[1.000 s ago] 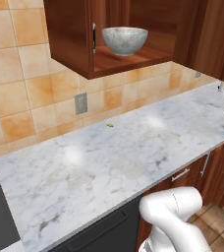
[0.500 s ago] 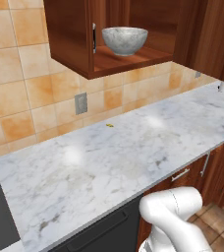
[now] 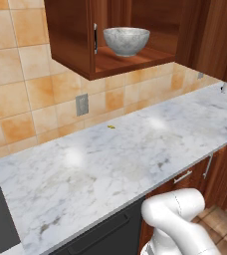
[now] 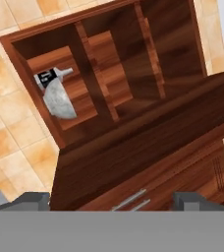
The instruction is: Pick the mug and place it in the sink. Pick the bowl and place it in the open cabinet and then close the cabinet.
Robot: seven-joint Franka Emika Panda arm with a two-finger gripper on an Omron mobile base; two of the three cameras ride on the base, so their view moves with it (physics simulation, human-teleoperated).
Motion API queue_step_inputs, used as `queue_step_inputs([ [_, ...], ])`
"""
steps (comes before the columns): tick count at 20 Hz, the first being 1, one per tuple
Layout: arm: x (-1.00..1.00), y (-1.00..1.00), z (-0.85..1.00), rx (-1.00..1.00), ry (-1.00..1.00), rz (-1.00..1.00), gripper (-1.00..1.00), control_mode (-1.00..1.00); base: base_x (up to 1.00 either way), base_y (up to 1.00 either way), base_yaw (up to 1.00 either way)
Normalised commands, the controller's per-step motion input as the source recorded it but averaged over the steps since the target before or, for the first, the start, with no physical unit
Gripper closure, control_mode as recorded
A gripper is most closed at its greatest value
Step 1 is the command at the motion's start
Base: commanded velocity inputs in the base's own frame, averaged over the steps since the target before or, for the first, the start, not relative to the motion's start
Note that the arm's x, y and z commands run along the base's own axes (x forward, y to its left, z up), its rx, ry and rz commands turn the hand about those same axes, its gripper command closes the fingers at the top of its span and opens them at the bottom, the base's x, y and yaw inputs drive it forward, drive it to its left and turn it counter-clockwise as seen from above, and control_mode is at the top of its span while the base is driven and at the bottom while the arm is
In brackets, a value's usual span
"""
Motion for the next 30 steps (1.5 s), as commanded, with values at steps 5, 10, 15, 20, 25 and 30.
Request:
queue_step_inputs([
  [5, 0.12, -0.35, -0.24, -0.01, -0.03, 0.04, -1.00, -1.00, 0.00, 0.00, 0.00],
  [10, 0.36, -0.11, -0.21, -0.03, -0.02, 0.05, -1.00, -1.00, 0.00, 0.00, 0.00],
  [15, 0.56, 0.00, -0.09, -0.02, 0.00, 0.00, -1.00, -1.00, 0.00, 0.00, 0.00],
  [20, 0.44, -0.19, -0.11, 0.00, -0.01, 0.00, -1.00, -1.00, 0.00, 0.00, 0.00],
  [25, 0.59, -0.22, -0.16, 0.00, 0.00, 0.00, -1.00, -1.00, 0.00, 0.00, 0.00],
  [30, 0.53, -0.24, -0.11, 0.00, -0.01, 0.00, -1.00, -1.00, 0.00, 0.00, 0.00],
])
